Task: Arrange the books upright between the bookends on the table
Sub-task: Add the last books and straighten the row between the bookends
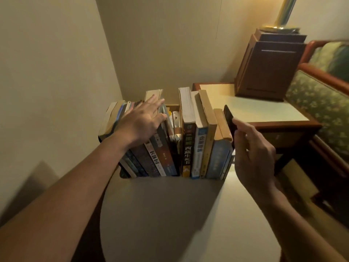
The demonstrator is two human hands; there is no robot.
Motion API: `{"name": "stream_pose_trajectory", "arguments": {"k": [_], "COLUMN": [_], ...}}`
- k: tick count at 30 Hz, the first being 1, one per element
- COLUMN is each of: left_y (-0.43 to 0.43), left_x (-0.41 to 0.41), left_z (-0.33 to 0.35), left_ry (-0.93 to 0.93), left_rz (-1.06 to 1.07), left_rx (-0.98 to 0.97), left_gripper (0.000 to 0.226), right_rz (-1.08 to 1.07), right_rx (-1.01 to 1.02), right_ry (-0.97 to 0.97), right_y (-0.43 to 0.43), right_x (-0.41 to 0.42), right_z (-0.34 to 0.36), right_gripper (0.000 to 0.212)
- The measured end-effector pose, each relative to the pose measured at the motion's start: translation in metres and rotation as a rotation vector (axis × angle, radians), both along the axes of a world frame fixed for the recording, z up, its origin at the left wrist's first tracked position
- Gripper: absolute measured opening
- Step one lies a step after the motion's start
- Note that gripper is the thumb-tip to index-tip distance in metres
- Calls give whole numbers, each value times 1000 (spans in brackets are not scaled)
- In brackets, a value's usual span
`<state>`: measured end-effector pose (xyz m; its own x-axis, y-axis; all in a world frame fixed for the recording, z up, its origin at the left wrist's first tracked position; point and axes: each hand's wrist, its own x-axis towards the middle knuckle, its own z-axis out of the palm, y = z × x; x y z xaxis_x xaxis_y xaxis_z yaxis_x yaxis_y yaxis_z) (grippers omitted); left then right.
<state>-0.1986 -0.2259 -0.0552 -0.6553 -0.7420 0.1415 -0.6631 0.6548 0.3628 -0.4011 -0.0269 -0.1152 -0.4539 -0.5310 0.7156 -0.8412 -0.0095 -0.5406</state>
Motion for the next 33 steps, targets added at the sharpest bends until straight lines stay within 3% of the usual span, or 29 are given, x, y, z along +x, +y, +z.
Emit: {"name": "stream_pose_trajectory", "arguments": {"k": [3,11,16,19,21,25,30,33], "left_y": [0,4,6,5,-1,-10,-12,-8], "left_x": [0,0,-4,-5,-7,-15,-33,-39], "left_z": [0,4,9,18,23,28,29,22], "left_ry": [3,13,19,33,-3,42,-85,-88], "left_rz": [-2,-4,-20,-47,-65,-89,-64,-26], "left_rx": [24,37,118,216,263,359,175,124], "left_gripper": [69,68,55,48,54,89,116,98], "right_rz": [-162,-164,-204,-225,-240,-230,-228,-216], "right_rx": [59,230,322,369,373,364,359,357], "right_ry": [-94,-92,113,119,127,124,136,166], "right_y": [22,19,13,6,4,5,9,14], "right_x": [5,10,3,2,2,3,1,-5], "right_z": [-43,-61,-62,-59,-56,-54,-57,-61], "right_gripper": [36,42,33,31,29,30,40,39]}}
